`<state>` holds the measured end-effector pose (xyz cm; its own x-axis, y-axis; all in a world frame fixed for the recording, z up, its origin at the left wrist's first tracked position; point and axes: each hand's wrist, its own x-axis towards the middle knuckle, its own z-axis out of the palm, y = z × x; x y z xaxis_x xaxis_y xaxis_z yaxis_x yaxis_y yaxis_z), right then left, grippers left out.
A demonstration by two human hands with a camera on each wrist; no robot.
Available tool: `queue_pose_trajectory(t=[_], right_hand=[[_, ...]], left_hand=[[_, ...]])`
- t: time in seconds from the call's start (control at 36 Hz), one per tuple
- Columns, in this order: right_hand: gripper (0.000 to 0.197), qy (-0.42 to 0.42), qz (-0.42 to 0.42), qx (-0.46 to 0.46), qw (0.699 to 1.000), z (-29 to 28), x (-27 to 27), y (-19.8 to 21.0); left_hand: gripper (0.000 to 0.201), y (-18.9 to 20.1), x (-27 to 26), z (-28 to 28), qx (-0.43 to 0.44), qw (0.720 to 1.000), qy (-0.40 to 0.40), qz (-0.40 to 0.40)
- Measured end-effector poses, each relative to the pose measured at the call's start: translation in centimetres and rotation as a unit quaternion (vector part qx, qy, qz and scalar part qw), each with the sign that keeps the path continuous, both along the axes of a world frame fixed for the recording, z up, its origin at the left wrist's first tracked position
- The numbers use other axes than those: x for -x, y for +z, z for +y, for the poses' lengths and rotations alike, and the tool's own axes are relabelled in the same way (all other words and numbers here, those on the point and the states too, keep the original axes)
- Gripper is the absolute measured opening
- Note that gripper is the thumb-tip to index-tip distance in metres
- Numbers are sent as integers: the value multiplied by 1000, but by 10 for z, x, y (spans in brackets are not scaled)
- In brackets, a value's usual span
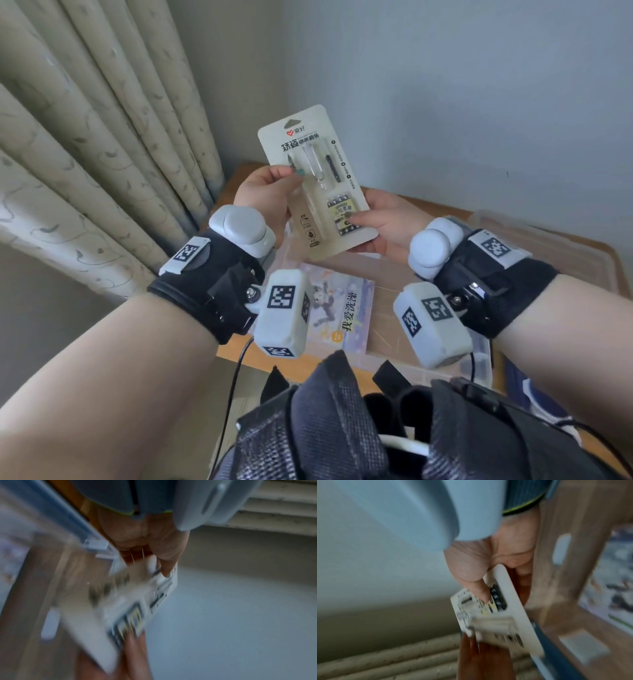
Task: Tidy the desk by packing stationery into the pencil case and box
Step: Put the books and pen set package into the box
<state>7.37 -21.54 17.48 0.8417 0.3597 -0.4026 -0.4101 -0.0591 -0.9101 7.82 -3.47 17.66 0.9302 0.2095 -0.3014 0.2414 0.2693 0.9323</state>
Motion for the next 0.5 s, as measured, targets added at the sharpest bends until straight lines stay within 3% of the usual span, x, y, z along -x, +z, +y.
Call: queue_pose_trajectory(t=[0.08, 0.17, 0.22, 0.28, 0.36, 0.44, 0.5], right_hand=[[28, -10, -5, 11, 1000, -52, 5, 12], [28, 9, 4, 51, 999, -120, 22, 27], [55, 45, 36, 120, 991, -156, 34, 34], [73, 63, 66, 214, 973, -184, 43, 34], [35, 133, 61, 405, 903, -195, 54, 31], [28, 226, 37, 546, 806, -201, 55, 15], [29, 268, 54, 576, 770, -211, 51, -1]], left_hand=[[21, 9, -5, -9, -72, 995, -60, -36], [43, 7, -15, -26, -137, 982, -127, -17], [54, 6, -19, -40, -187, 967, -174, 6], [50, 4, -19, -57, -231, 946, -228, 23], [22, 0, -16, -83, -297, 911, -283, 41], [9, -4, -14, -112, -330, 888, -316, 57], [12, -7, -16, -135, -338, 881, -325, 69]])
